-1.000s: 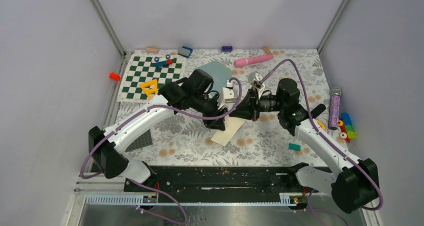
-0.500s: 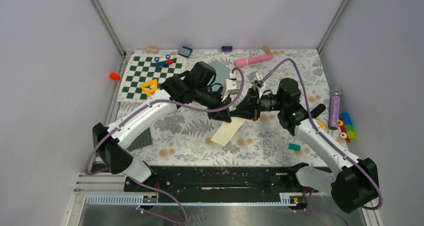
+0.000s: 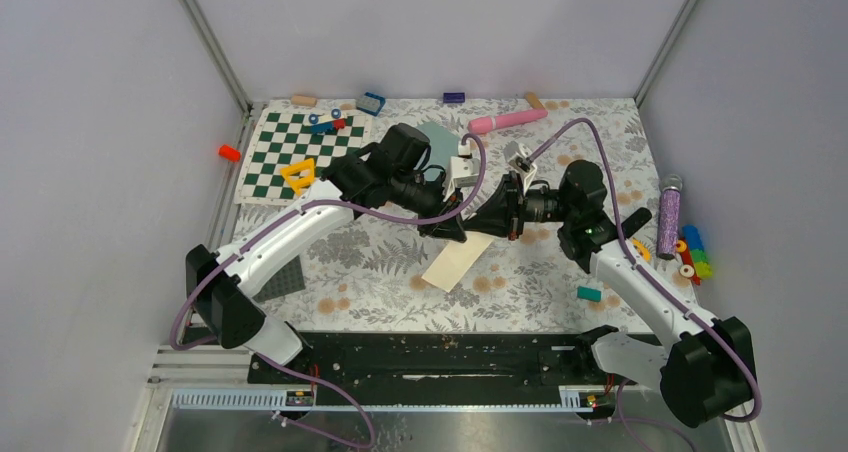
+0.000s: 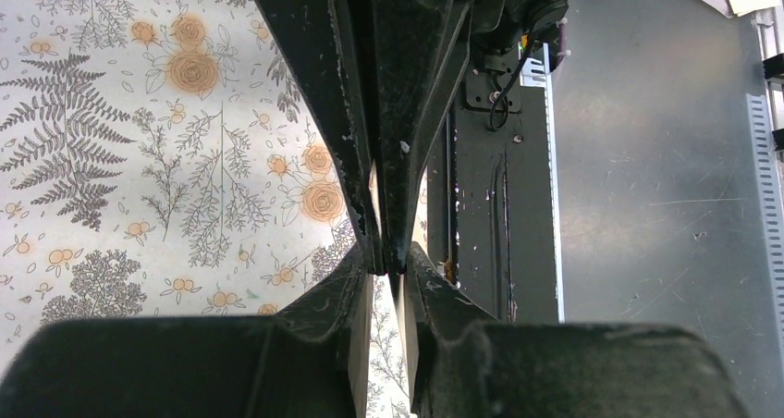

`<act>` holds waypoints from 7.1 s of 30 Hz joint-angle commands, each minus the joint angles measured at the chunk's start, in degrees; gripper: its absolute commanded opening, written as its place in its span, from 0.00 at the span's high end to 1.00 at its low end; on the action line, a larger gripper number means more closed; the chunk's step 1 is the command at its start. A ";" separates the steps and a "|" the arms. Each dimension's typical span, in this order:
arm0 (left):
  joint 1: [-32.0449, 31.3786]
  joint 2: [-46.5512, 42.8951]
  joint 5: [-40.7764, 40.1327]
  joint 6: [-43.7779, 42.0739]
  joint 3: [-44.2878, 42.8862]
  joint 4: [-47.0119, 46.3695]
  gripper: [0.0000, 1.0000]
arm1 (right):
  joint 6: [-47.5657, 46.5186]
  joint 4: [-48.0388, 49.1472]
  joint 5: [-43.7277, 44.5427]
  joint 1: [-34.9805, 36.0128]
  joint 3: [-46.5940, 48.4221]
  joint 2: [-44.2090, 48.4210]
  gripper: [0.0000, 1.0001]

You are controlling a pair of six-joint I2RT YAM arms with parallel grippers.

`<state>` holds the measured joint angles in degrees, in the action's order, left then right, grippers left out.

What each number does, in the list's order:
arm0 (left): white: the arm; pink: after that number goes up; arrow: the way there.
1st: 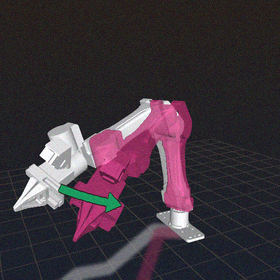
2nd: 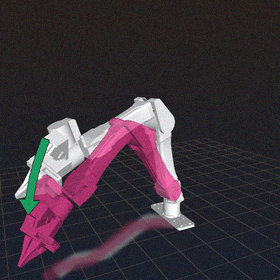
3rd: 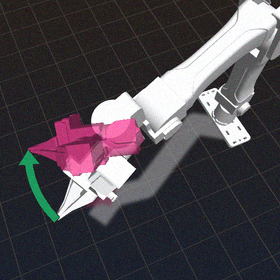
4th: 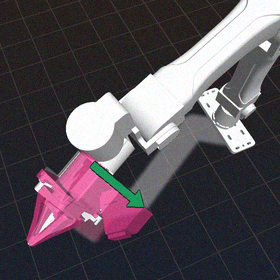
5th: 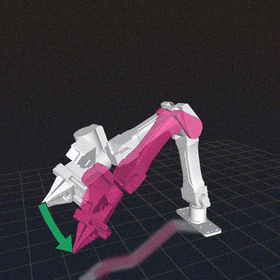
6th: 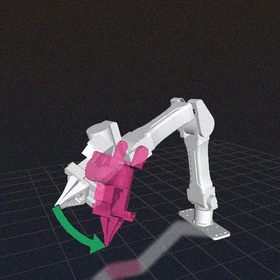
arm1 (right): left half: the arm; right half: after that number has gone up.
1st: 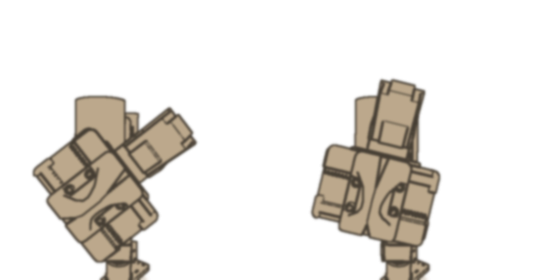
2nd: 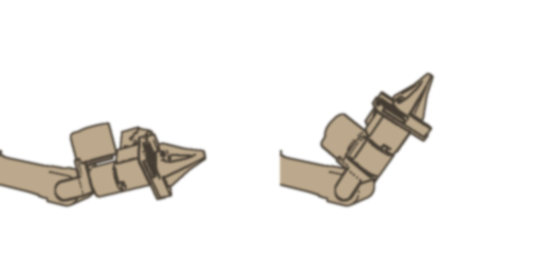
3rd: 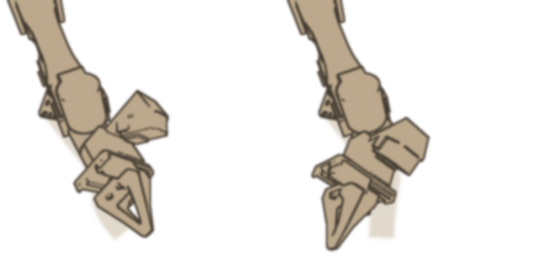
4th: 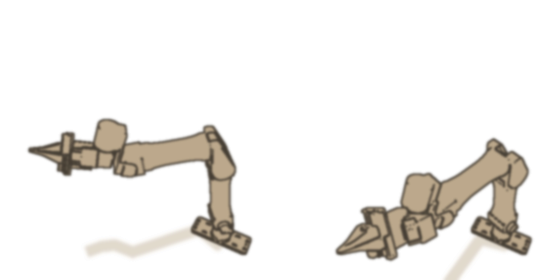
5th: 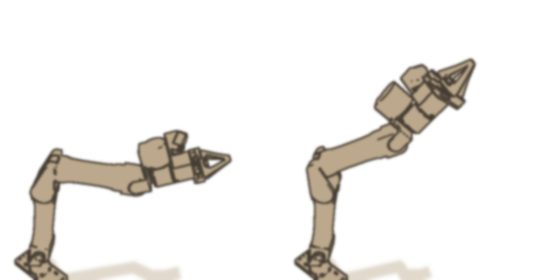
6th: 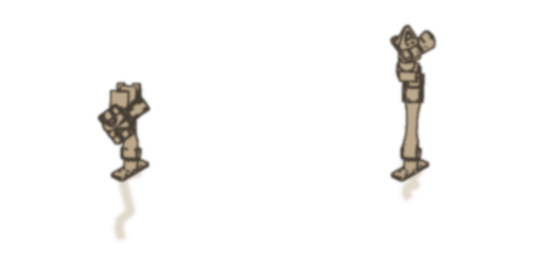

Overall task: Place the letter into the envelope and seal it
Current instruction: Fold the letter.

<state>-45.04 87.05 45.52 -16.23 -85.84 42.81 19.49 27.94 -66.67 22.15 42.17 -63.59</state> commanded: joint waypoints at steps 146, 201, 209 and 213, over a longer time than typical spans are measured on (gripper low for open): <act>0.73 -2.55 -0.91 -1.71 3.18 5.11 1.00 | -1.18 4.12 -1.14 -6.33 2.43 3.37 0.81; 13.49 -7.41 6.00 40.63 13.56 -39.02 1.00 | 34.52 45.64 7.92 -14.69 -5.82 -4.98 0.16; 13.75 -7.29 8.03 53.64 20.38 -55.06 1.00 | 29.62 43.22 10.95 -9.82 -6.78 -4.64 0.17; 13.75 -7.51 9.09 58.82 23.63 -62.73 1.00 | 28.77 42.07 11.84 -8.54 -6.59 -5.46 0.18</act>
<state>-31.44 79.88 52.01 35.31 -63.94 -7.22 50.37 68.03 -57.06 12.25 35.33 -69.12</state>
